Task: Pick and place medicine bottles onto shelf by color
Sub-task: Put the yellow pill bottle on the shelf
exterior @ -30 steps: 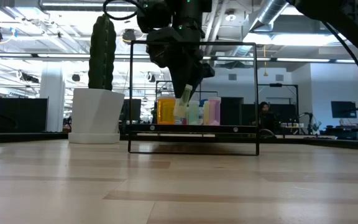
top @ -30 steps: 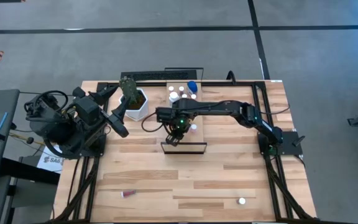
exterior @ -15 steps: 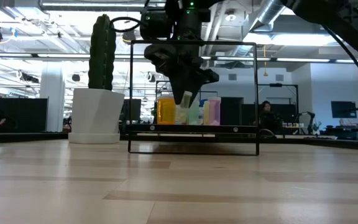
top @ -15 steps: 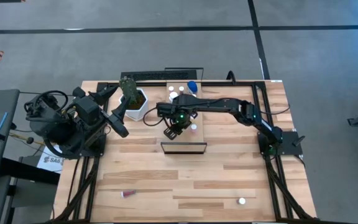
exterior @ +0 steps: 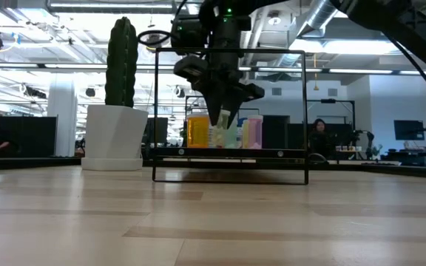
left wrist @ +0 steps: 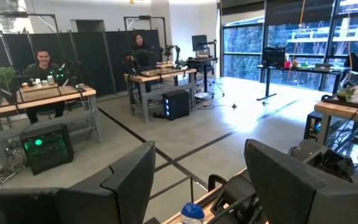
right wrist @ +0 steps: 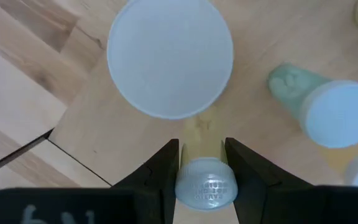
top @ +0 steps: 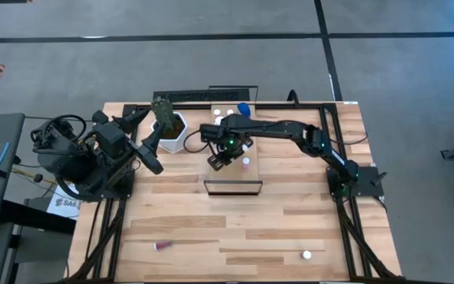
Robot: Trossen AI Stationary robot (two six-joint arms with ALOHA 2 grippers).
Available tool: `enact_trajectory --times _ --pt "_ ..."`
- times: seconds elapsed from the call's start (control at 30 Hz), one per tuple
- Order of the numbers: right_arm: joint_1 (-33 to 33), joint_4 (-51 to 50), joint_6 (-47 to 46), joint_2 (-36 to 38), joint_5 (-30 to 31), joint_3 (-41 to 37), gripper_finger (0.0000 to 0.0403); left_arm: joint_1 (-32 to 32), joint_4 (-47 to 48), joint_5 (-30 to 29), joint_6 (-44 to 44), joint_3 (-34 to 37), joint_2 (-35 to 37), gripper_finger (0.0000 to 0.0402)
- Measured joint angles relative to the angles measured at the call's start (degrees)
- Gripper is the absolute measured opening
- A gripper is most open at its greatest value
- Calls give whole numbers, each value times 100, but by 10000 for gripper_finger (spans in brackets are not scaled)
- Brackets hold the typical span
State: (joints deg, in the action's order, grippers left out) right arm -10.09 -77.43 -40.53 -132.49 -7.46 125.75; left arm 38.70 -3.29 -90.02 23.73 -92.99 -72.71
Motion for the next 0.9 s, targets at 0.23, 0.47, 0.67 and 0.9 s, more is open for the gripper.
enact_trajectory --times 0.23,0.47,0.67,0.9 --pt "99 222 26 24 -11 -359 136 2 128 0 0 2 -2 238" --pt "103 241 62 0 -5 -422 136 2 127 0 99 2 -2 238" --pt "105 22 208 0 -4 -420 136 2 129 0 103 2 -2 238" --pt "107 -755 354 0 -13 -420 136 2 131 0 105 2 -2 238"
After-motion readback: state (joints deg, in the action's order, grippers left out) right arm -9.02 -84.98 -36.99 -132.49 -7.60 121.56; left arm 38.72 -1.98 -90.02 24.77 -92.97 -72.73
